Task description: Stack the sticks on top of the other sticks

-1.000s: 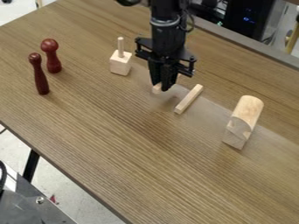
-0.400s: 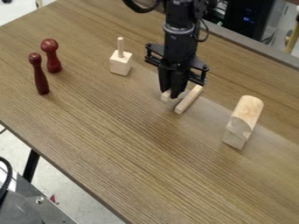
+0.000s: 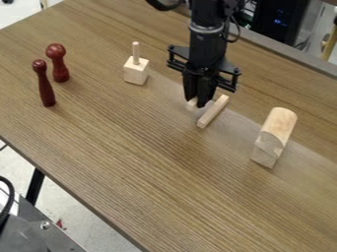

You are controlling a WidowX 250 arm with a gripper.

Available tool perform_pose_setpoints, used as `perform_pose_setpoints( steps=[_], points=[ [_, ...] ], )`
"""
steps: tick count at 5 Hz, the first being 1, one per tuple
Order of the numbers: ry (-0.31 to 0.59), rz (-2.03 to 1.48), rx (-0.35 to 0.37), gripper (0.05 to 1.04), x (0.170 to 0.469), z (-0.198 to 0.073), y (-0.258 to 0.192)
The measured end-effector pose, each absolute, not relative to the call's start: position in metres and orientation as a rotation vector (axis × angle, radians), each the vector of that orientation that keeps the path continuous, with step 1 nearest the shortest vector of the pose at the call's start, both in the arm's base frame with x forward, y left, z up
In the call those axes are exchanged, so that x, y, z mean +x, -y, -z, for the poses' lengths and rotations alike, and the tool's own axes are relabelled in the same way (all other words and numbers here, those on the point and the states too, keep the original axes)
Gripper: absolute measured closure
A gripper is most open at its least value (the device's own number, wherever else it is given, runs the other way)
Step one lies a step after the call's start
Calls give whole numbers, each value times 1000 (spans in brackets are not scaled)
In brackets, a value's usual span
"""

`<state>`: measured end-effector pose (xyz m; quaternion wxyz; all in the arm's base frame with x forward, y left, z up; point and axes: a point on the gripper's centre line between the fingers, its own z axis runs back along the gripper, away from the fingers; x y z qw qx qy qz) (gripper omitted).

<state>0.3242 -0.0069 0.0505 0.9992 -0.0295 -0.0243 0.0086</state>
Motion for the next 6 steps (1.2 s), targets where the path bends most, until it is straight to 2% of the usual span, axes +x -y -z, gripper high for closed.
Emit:
perform_pose_setpoints(
  steps=[3, 6],
  points=[
    [32, -20, -57, 942, 326, -39, 14],
    [44, -7, -62, 942, 330, -40, 20]
  ],
)
